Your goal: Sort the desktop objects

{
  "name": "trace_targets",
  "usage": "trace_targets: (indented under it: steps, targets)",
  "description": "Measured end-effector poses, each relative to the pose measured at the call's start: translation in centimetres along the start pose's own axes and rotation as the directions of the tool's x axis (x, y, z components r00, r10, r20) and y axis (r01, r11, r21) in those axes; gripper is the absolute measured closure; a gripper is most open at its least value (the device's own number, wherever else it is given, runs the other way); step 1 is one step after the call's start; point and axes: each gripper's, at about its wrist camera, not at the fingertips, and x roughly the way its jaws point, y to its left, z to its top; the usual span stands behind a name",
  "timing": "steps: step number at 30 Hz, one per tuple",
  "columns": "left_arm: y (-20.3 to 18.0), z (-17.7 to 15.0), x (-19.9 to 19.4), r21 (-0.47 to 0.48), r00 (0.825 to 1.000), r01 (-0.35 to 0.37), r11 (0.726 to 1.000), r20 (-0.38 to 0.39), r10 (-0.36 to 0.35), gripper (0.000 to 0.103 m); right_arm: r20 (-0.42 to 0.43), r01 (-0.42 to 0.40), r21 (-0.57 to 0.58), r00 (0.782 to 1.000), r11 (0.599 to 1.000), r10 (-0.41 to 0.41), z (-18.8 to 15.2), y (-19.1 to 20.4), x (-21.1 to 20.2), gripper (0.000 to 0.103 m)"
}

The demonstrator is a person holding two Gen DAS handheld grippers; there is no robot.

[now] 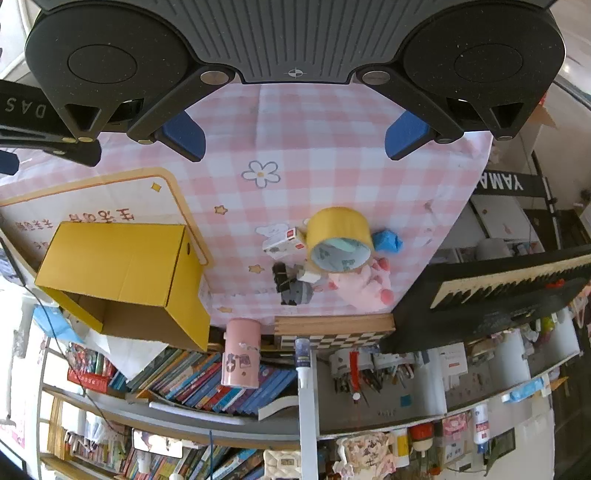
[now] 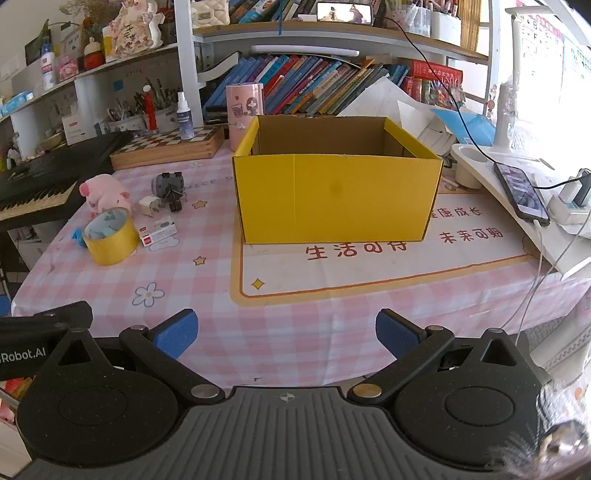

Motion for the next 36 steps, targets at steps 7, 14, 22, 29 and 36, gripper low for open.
trace_targets:
  steps: [7,14,22,29,36]
  targets:
    - [0.0,0.03,-0.26,0.004,1.0,0.005,1.0,0.011,-0.005,0.0,0.01,0.005,-0.011,1.0,1.0,-0.005,-0.13,0.01,-0.5,0.0]
    - [-0.42,-0.12,-0.42,0.015,1.0,0.011,1.0,0.014,-0.011,0.0,0.013,0.013,-0.006,1.0,1.0,-0.013,-0.21,-0.22,-0.75,0.0]
    - [-0.54,-0.09,-0.4,0.017,1.0,0.01,1.0,0.011,-0.01,0.0,0.016,0.012,-0.004,1.0,1.0,-0.012,-0.26,-0.3,-0.76,0.0]
    - [-0.41,-0.03,-0.31,0.009,1.0,0.011,1.0,0.008,-0.011,0.0,0.02,0.007,-0.005,1.0,1.0,-0.007,-0.08,-0.37,-0.74,0.0]
    - [-0.44,0.01,-0.31,0.011,1.0,0.012,1.0,0.01,-0.012,0.0,0.018,0.009,-0.003,1.0,1.0,-0.009,0.0,-0.29,-0.71,0.0]
